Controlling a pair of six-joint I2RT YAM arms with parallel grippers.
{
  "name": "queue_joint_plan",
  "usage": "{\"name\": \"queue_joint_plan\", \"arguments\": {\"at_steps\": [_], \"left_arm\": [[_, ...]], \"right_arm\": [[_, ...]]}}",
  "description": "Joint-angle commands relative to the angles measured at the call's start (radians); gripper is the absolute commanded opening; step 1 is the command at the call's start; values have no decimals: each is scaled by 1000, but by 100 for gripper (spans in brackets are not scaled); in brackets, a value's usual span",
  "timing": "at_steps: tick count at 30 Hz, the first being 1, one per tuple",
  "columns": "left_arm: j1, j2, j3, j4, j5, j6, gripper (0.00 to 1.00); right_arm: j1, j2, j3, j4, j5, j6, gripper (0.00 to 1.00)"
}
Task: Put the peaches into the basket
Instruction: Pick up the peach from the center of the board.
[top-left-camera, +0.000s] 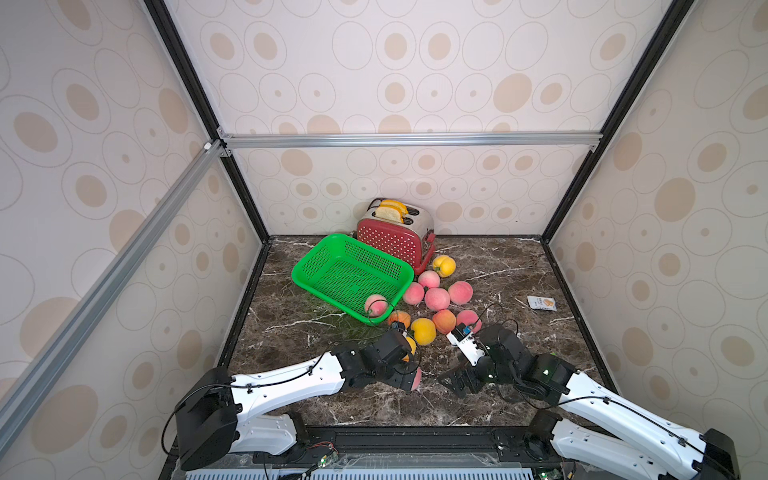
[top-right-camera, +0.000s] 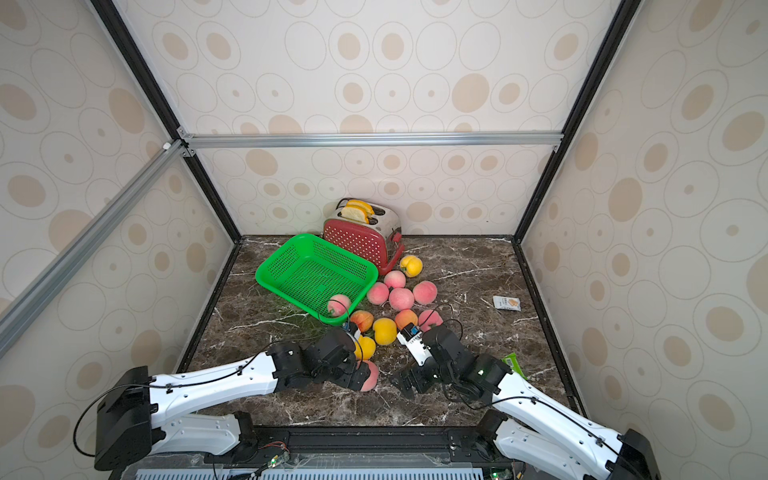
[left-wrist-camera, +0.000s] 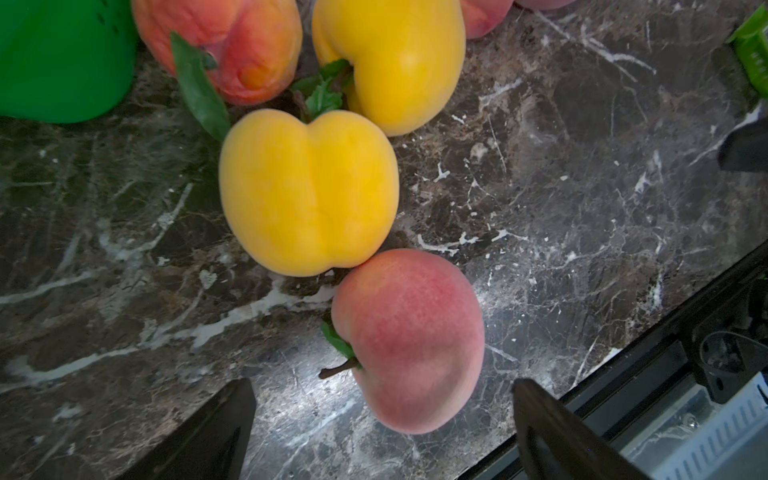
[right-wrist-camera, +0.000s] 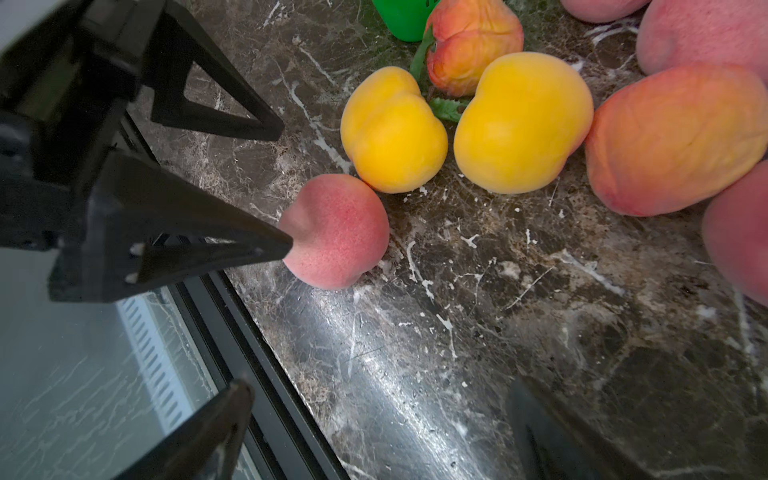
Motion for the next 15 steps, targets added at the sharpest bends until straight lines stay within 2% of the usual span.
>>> {"name": "queue_joint_plan", "arguments": {"at_steps": [1, 15], "left_arm": [[-12, 12, 11, 57, 4, -38, 99], [-18, 124, -38, 158, 35, -53, 99]], "right_arm": [[8, -29, -14, 28, -3, 22, 100], [8, -31, -5, 18, -30, 30, 100]]}}
